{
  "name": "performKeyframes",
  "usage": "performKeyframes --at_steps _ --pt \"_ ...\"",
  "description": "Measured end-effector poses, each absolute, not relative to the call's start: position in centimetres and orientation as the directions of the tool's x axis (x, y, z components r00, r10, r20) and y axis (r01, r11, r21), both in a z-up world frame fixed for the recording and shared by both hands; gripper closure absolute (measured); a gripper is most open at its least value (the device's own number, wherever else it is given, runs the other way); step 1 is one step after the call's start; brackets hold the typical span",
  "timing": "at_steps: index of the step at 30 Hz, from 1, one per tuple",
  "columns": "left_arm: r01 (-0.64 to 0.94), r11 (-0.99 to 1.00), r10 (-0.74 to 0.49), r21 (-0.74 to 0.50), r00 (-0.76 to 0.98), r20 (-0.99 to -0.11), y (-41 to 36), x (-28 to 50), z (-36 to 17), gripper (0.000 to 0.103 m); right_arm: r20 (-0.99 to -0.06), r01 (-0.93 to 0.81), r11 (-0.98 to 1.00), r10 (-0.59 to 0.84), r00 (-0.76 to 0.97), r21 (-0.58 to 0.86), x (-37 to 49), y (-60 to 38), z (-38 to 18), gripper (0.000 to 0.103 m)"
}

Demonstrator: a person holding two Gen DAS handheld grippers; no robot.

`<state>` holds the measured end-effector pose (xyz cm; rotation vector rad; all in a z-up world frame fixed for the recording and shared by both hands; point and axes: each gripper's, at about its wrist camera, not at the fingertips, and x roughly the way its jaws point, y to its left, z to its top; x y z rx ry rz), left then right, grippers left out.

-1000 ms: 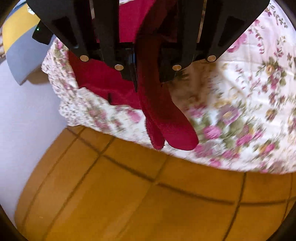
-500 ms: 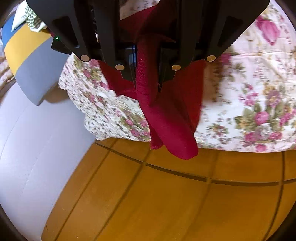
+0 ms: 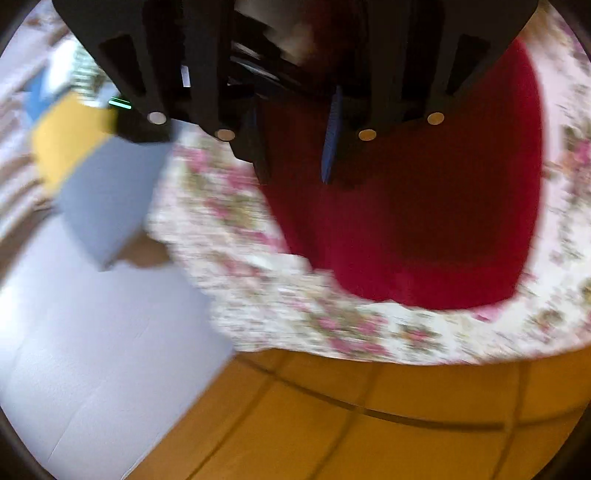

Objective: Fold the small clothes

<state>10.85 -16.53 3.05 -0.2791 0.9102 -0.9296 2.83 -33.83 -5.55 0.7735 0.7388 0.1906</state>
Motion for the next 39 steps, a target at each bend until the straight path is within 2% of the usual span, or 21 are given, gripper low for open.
performKeyframes --at_steps 1,2,3,7,10,12,14,18,21,22,23,24,25,26,30,33,39 --pt "0.576 0.569 -0.81 -0.587 0.266 -0.523 -15.7 10.5 3.7 0.052 -0.53 0.105 0.702 0.422 0.736 0.704 3.0 -34.0 -5.5 0.051" --pt "0.582 0.558 -0.822 -0.591 0.29 -0.49 -14.6 10.0 4.3 0.038 -0.524 0.106 0.692 0.428 0.736 0.714 3.0 -34.1 -5.5 0.051" --pt "0.587 0.574 -0.817 -0.571 0.36 -0.451 -12.8 9.3 5.1 0.033 -0.518 0.109 0.681 0.434 0.737 0.724 3.0 -34.2 -5.6 0.051" --pt "0.487 0.754 -0.655 -0.441 0.6 -0.459 -7.0 8.6 5.4 0.033 -0.467 0.131 0.59 0.465 0.752 0.797 2.7 -35.4 -5.8 0.05" --pt "0.291 0.861 -0.493 -0.416 0.677 -0.547 -2.2 10.0 2.4 0.033 -0.397 0.137 0.484 0.489 0.777 0.865 2.9 -37.1 -5.8 0.05" --pt "0.207 0.883 -0.443 -0.421 0.665 -0.601 0.1 10.5 0.3 0.033 -0.364 0.122 0.451 0.5 0.786 0.884 2.9 -37.3 -5.2 0.047" --pt "0.18 0.877 -0.449 -0.445 0.634 -0.629 1.4 10.5 -1.6 0.033 -0.351 0.107 0.447 0.512 0.784 0.888 3.2 -37.1 -4.0 0.033" --pt "0.268 0.884 -0.467 -0.383 0.56 -0.684 -0.7 9.7 -4.3 0.033 -0.364 0.104 0.446 0.55 0.752 0.889 5.3 -36.4 -2.4 0.028" --pt "0.298 0.897 -0.443 -0.328 0.59 -0.675 -2.0 9.1 -5.1 0.033 -0.432 0.157 0.471 0.561 0.706 0.868 7.8 -35.8 -2.3 0.028" --pt "0.306 0.899 -0.437 -0.314 0.593 -0.676 -2.4 8.9 -5.2 0.033 -0.451 0.173 0.476 0.568 0.688 0.862 8.4 -35.3 -2.5 0.03" --pt "0.314 0.902 -0.43 -0.296 0.594 -0.68 -2.8 8.9 -5.1 0.033 -0.465 0.18 0.482 0.578 0.67 0.858 9.7 -35.0 -2.8 0.045" --pt "0.325 0.905 -0.421 -0.273 0.601 -0.679 -3.2 8.8 -4.7 0.033 -0.484 0.182 0.497 0.59 0.647 0.849 10.3 -34.5 -2.8 0.054" --pt "0.336 0.908 -0.412 -0.25 0.609 -0.678 -3.5 8.7 -4.4 0.033 -0.518 0.183 0.537 0.582 0.627 0.824 10.7 -33.9 -2.5 0.078" --pt "0.348 0.913 -0.395 -0.212 0.62 -0.678 -4.0 8.8 -3.9 0.033 -0.522 0.159 0.562 0.577 0.628 0.812 10.7 -33.5 -2.0 0.089" --pt "0.407 0.9 -0.405 -0.156 0.649 -0.644 -5.1 7.8 -2.3 0.033 -0.43 -0.017 0.634 0.543 0.721 0.773 8.9 -34.5 2.4 0.09" --pt "0.488 0.865 -0.45 -0.114 0.656 -0.606 -7.4 7.1 -1.2 0.033 -0.396 -0.043 0.66 0.501 0.77 0.75 6.7 -37.3 3.8 0.09" --pt "0.581 0.812 -0.428 0.057 0.659 -0.618 -13.4 6.4 -1.6 0.031 -0.445 0.105 0.581 0.483 0.754 0.807 5.9 -43.5 -3.0 0.089"
